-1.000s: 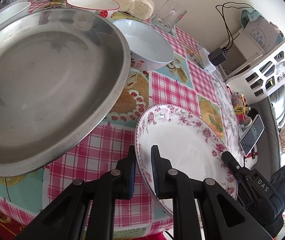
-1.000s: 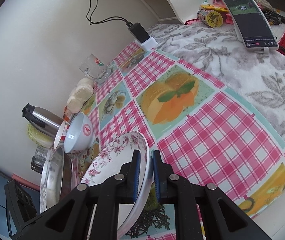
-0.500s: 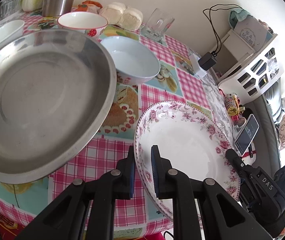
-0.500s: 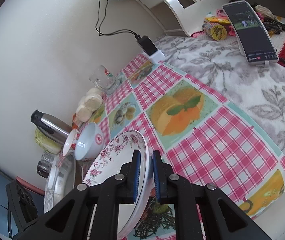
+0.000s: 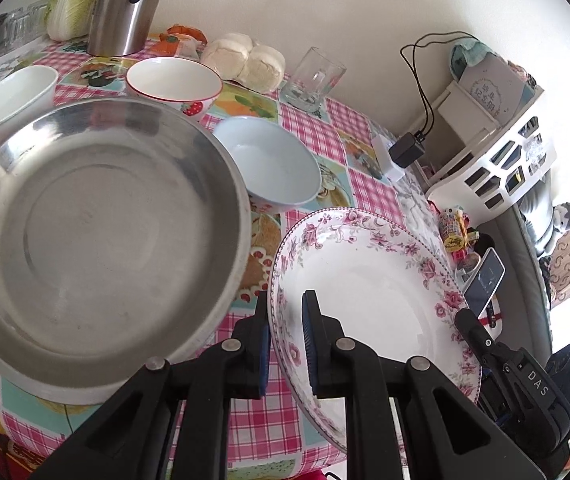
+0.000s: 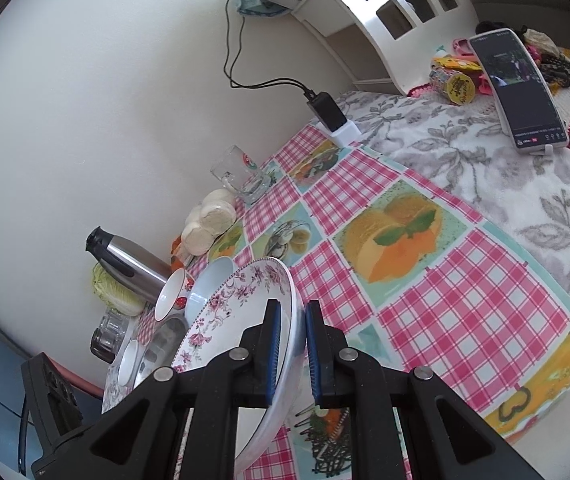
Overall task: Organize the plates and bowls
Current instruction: 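Carry the floral plate with both tools over the steel basin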
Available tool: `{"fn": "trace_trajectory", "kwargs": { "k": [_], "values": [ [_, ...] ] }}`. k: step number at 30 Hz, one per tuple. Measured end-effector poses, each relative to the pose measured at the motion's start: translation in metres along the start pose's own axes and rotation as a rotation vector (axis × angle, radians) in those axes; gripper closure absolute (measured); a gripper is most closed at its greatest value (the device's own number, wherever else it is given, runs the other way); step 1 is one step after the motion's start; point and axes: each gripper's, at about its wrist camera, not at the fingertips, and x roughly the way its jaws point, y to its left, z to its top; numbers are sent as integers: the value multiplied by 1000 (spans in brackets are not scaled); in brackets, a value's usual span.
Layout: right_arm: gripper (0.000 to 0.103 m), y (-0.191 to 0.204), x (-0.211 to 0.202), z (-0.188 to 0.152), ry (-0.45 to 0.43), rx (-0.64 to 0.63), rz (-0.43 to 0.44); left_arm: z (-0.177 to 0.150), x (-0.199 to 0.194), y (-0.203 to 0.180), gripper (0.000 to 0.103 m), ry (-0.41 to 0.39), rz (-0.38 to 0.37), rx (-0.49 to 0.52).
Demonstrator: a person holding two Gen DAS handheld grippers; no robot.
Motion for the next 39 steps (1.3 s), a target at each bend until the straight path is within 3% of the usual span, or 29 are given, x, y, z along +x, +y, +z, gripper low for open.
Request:
{"fn": "trace_trajectory", "kwargs": {
  "k": [6,25,39],
  "values": [
    [89,19,10,-6,17,-6,17,13,-10,17,88,-25,6,-15],
    [89,94,57,-30,101,-100,50,45,-27,107,88,-43,-32,-214],
    [89,131,108,-48,190,-144,72,56,-39,151,88,-94,52,-297]
  ]
}}
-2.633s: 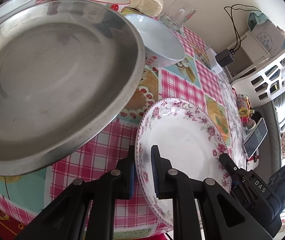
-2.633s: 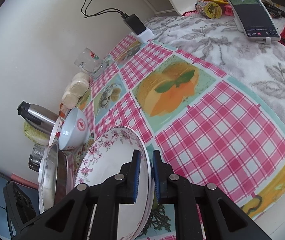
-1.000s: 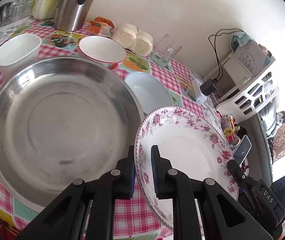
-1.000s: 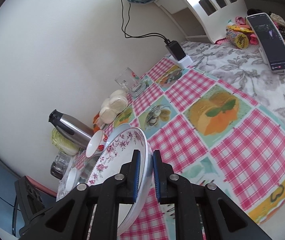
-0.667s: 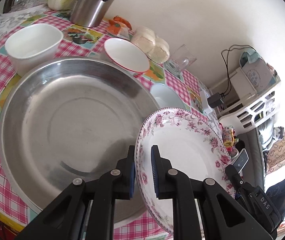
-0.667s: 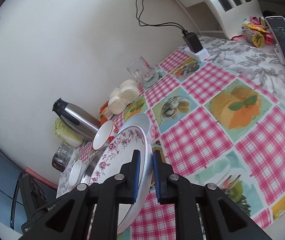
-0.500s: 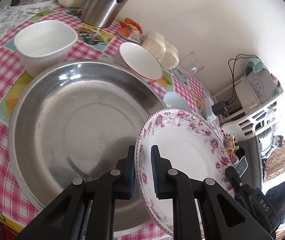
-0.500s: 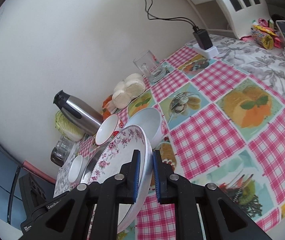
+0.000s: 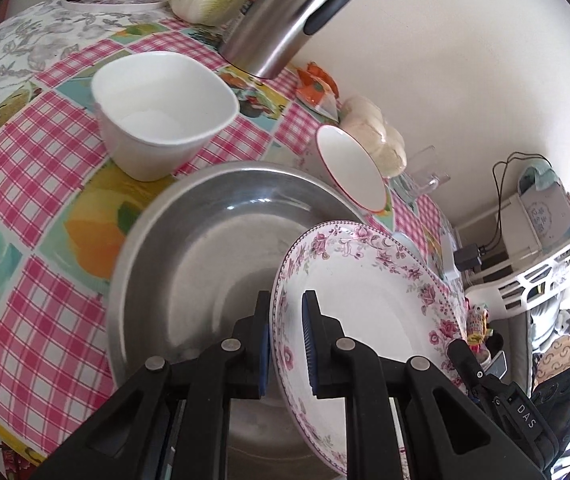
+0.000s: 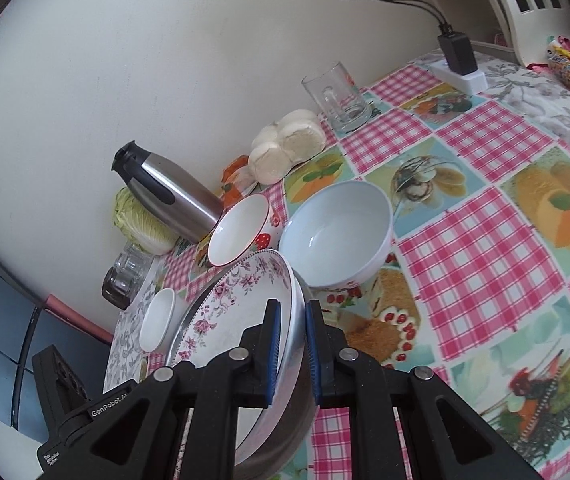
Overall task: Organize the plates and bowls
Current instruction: 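Carry the floral plate with both tools over the steel basin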
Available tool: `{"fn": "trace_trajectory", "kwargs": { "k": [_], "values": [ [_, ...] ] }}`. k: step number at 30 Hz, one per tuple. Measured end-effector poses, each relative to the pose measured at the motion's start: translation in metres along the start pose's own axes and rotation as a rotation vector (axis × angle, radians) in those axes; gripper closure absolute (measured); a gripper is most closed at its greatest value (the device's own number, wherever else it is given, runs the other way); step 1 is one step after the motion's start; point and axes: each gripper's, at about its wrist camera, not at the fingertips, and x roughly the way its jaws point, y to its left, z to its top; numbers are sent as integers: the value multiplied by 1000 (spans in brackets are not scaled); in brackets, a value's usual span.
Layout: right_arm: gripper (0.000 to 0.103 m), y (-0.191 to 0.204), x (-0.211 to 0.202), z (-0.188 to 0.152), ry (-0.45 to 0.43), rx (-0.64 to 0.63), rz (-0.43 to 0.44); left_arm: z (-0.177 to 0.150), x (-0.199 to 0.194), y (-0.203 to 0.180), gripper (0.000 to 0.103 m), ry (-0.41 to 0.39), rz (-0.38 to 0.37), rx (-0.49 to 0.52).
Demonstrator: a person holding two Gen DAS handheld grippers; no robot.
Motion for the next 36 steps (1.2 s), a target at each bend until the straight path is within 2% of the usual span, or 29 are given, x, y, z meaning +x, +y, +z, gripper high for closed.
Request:
{"fn": "trace_trajectory", "kwargs": {
  "k": [20,30,36],
  "values": [
    [89,16,37,-10,87,-24,-16,4,0,25,88,1,91,-44],
    [87,17,48,-16,131,-65,-61,4,1,23,88,-7,141,-21],
    [88,24,52,-20,144,-137,-122,4,0,23,88,-20,150,-22]
  ]
}}
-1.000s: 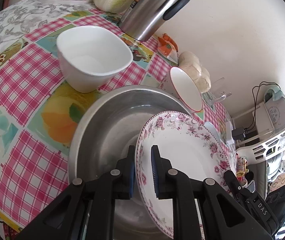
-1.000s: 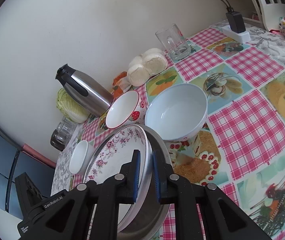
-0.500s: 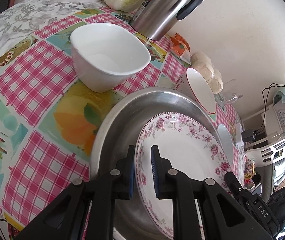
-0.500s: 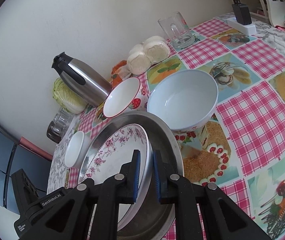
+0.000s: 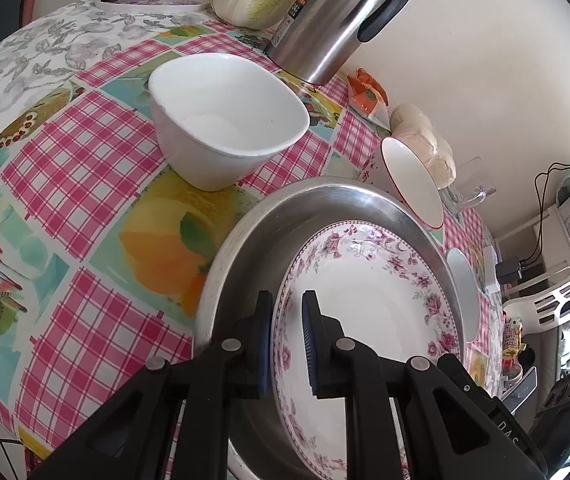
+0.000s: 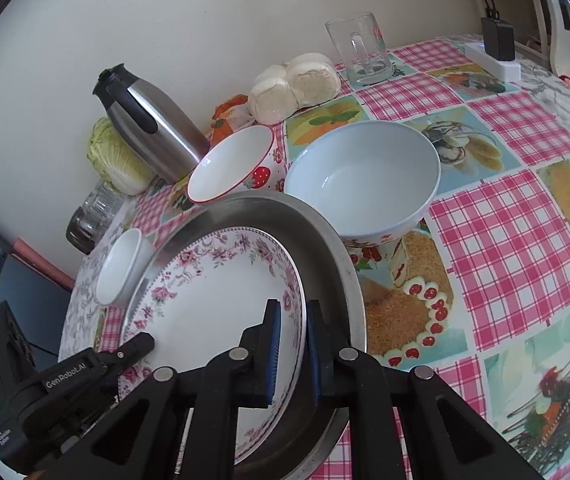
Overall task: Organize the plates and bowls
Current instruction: 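Carry the floral plate with both tools over the steel basin, then lower the floral plate into the steel basin and open both tools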
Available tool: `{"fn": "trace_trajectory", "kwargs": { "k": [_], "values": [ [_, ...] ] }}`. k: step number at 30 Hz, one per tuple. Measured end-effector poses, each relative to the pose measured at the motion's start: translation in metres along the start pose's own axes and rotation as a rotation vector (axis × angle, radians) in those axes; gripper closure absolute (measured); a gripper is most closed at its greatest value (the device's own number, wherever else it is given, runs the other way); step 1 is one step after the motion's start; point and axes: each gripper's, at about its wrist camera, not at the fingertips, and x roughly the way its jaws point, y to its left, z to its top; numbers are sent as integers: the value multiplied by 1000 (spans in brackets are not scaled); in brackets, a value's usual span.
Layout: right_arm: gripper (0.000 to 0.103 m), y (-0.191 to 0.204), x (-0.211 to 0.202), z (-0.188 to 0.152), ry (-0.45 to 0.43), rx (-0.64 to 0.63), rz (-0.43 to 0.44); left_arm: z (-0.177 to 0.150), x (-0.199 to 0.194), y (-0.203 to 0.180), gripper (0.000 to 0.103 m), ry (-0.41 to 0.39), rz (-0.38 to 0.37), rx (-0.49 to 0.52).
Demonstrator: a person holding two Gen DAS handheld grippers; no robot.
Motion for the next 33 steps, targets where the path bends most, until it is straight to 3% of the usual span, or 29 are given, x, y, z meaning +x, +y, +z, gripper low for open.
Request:
{"fn": "trace_trajectory", "kwargs": {
  "k": [4,33],
  "values": [
    [88,-3,1,0,2,2,9,2,-3,3,90,-28,32,-7],
    [87,1,9,-5,4,-12,35,8,-7,4,90,-69,73,18]
  ]
}}
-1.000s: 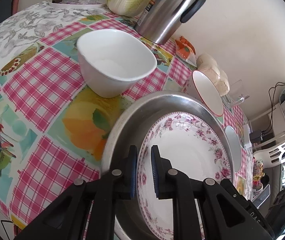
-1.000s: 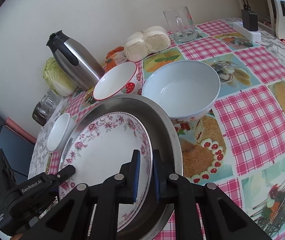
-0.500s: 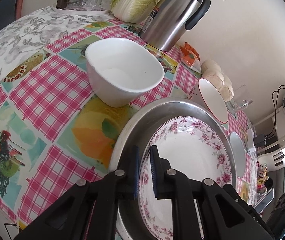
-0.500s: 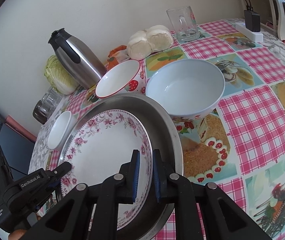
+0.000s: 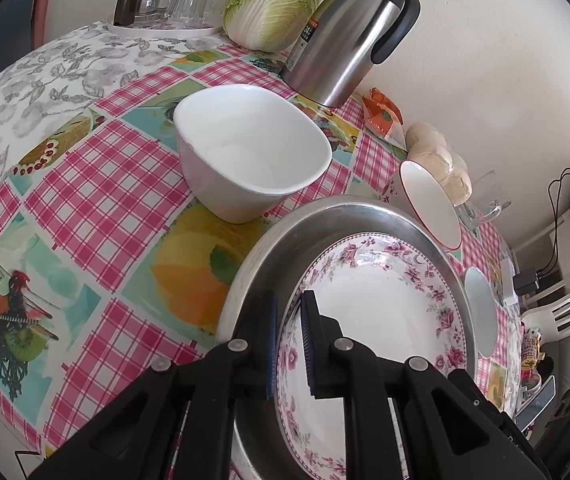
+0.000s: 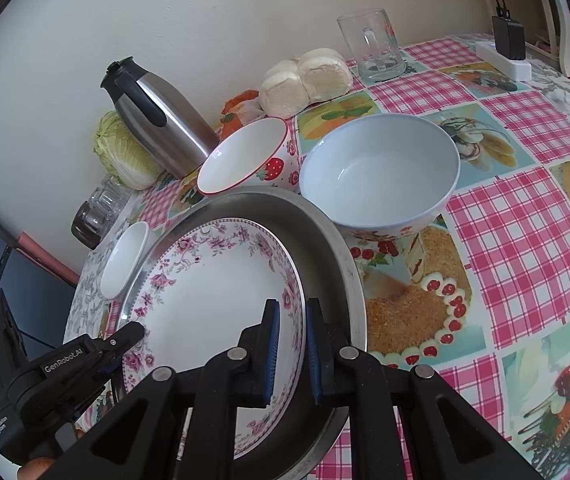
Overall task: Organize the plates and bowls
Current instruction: 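Lower the floral plate into the steel basin and open both tools, then move both tools over to the rim of the red-rimmed white bowl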
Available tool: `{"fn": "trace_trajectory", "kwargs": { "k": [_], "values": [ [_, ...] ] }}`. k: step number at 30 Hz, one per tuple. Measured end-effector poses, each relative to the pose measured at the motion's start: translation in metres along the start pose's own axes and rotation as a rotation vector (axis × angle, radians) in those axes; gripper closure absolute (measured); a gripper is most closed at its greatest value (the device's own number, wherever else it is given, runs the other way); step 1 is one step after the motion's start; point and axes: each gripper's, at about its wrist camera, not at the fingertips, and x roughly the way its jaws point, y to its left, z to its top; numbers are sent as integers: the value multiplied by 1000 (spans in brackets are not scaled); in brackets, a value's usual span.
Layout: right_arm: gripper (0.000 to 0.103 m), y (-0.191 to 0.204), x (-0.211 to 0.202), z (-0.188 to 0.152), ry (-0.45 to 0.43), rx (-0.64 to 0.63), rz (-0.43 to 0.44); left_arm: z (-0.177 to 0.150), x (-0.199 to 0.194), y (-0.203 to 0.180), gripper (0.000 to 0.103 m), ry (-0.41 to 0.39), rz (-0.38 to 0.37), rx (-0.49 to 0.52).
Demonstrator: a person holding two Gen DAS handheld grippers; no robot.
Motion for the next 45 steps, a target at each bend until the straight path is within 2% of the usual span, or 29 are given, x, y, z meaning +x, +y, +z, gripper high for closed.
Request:
{"fn": "trace_trajectory", "kwargs": {
  "k": [15,16,17,18,23,26,28,30,36,38,39,40,42,45],
  "values": [
    [86,0,-5,2,-5,-22,0,-1,0,-2,90,1,19,16],
    [85,0,-8,3,-19,-21,-2,-1,0,-1,90,1,19,17],
    [77,-1,-11,4,-32,-18,-8,-1,0,-1,90,1,20,18],
    [74,-3,-14,4,-40,-12,-12,-1,0,-1,90,1,22,19],
    [74,-8,-18,7,-51,17,21,0,-1,-3,88,11,24,25],
    [73,-6,-20,6,-53,7,16,2,-3,-5,78,12,11,34],
    [72,-6,-20,6,-54,5,18,1,-4,-10,66,13,2,47],
    [72,-5,-22,6,-57,-1,18,1,-7,-14,61,7,9,68],
    [72,1,-32,7,-92,-34,22,2,-18,-23,55,-12,1,105],
    [72,5,-36,7,-107,-53,17,2,-23,-28,50,-23,2,126],
    [71,7,-38,7,-112,-64,13,1,-26,-31,43,-31,6,139],
    [69,9,-39,7,-118,-75,4,1,-27,-33,40,-39,12,151],
    [58,12,-41,6,-129,-94,-10,0,-30,-37,39,-48,30,175],
    [46,13,-41,6,-134,-110,-30,-1,-30,-40,26,-50,66,195]
  ]
}}
